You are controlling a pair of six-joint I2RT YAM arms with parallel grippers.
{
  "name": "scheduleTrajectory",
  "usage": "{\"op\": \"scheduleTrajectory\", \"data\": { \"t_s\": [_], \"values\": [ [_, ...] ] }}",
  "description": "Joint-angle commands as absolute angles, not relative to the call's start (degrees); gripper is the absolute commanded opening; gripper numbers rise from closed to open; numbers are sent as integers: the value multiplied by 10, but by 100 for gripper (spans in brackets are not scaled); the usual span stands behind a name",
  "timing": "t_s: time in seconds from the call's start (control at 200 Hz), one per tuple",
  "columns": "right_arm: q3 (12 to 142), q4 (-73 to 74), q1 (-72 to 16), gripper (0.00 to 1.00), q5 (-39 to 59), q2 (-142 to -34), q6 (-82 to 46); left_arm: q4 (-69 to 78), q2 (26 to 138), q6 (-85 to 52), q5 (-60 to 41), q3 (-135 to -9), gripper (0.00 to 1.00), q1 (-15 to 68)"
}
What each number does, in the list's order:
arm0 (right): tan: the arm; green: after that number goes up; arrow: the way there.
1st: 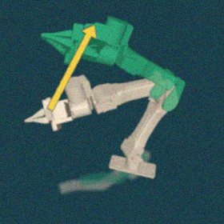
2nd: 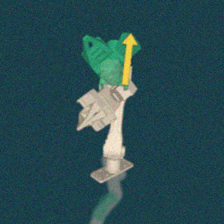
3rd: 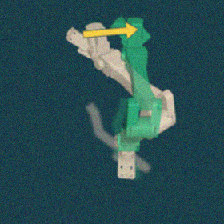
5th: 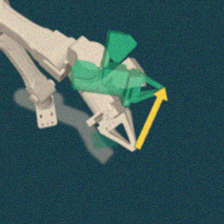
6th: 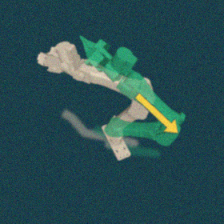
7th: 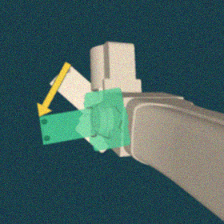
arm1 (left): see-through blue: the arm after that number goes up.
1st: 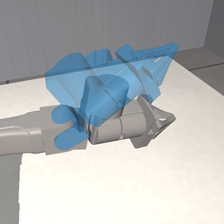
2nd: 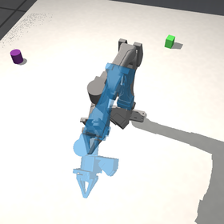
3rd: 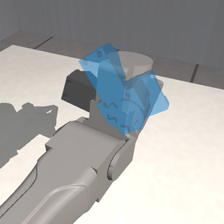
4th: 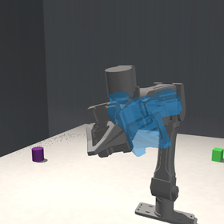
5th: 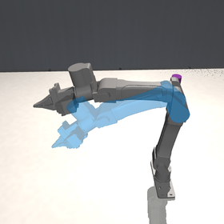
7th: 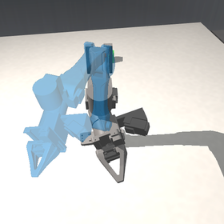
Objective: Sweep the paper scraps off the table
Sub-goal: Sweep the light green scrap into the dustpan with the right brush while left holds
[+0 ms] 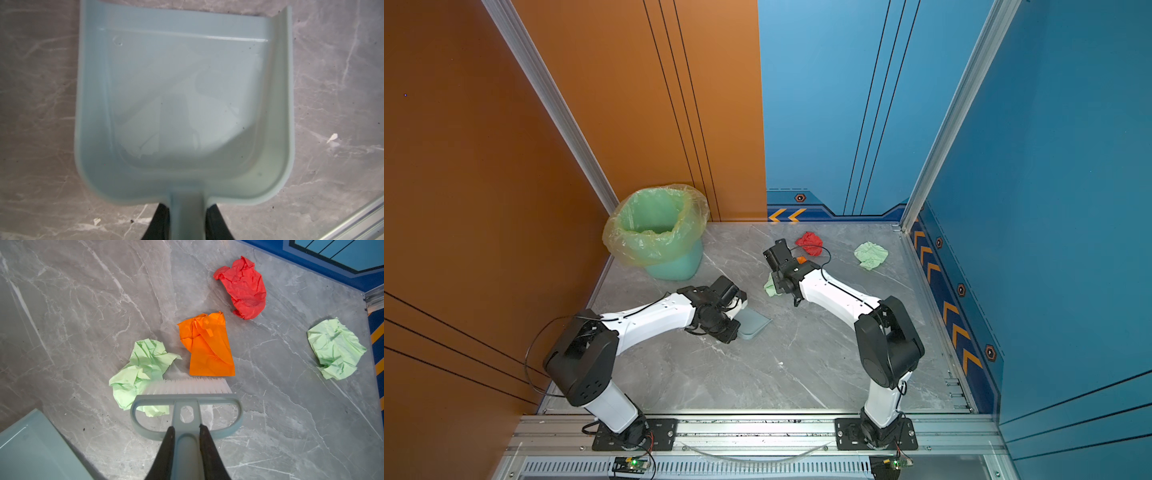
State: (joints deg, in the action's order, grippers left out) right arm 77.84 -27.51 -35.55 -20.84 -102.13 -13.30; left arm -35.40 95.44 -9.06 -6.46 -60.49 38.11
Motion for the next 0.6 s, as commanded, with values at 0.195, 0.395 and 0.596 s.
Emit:
{"op": "scheduleTrajectory", "data": {
  "t_s": [0.195, 0.395, 0.596],
  "values": [
    [758, -295, -369, 0, -157, -1016, -93, -360, 988, -97, -34, -640, 4, 398],
    [743, -318, -376, 0, -78, -996, -46, -364, 1003, -97, -17, -647, 4, 404],
    [720, -313, -354, 0, -17, -932, -28, -365, 1007, -99, -4, -645, 4, 405]
  ]
}}
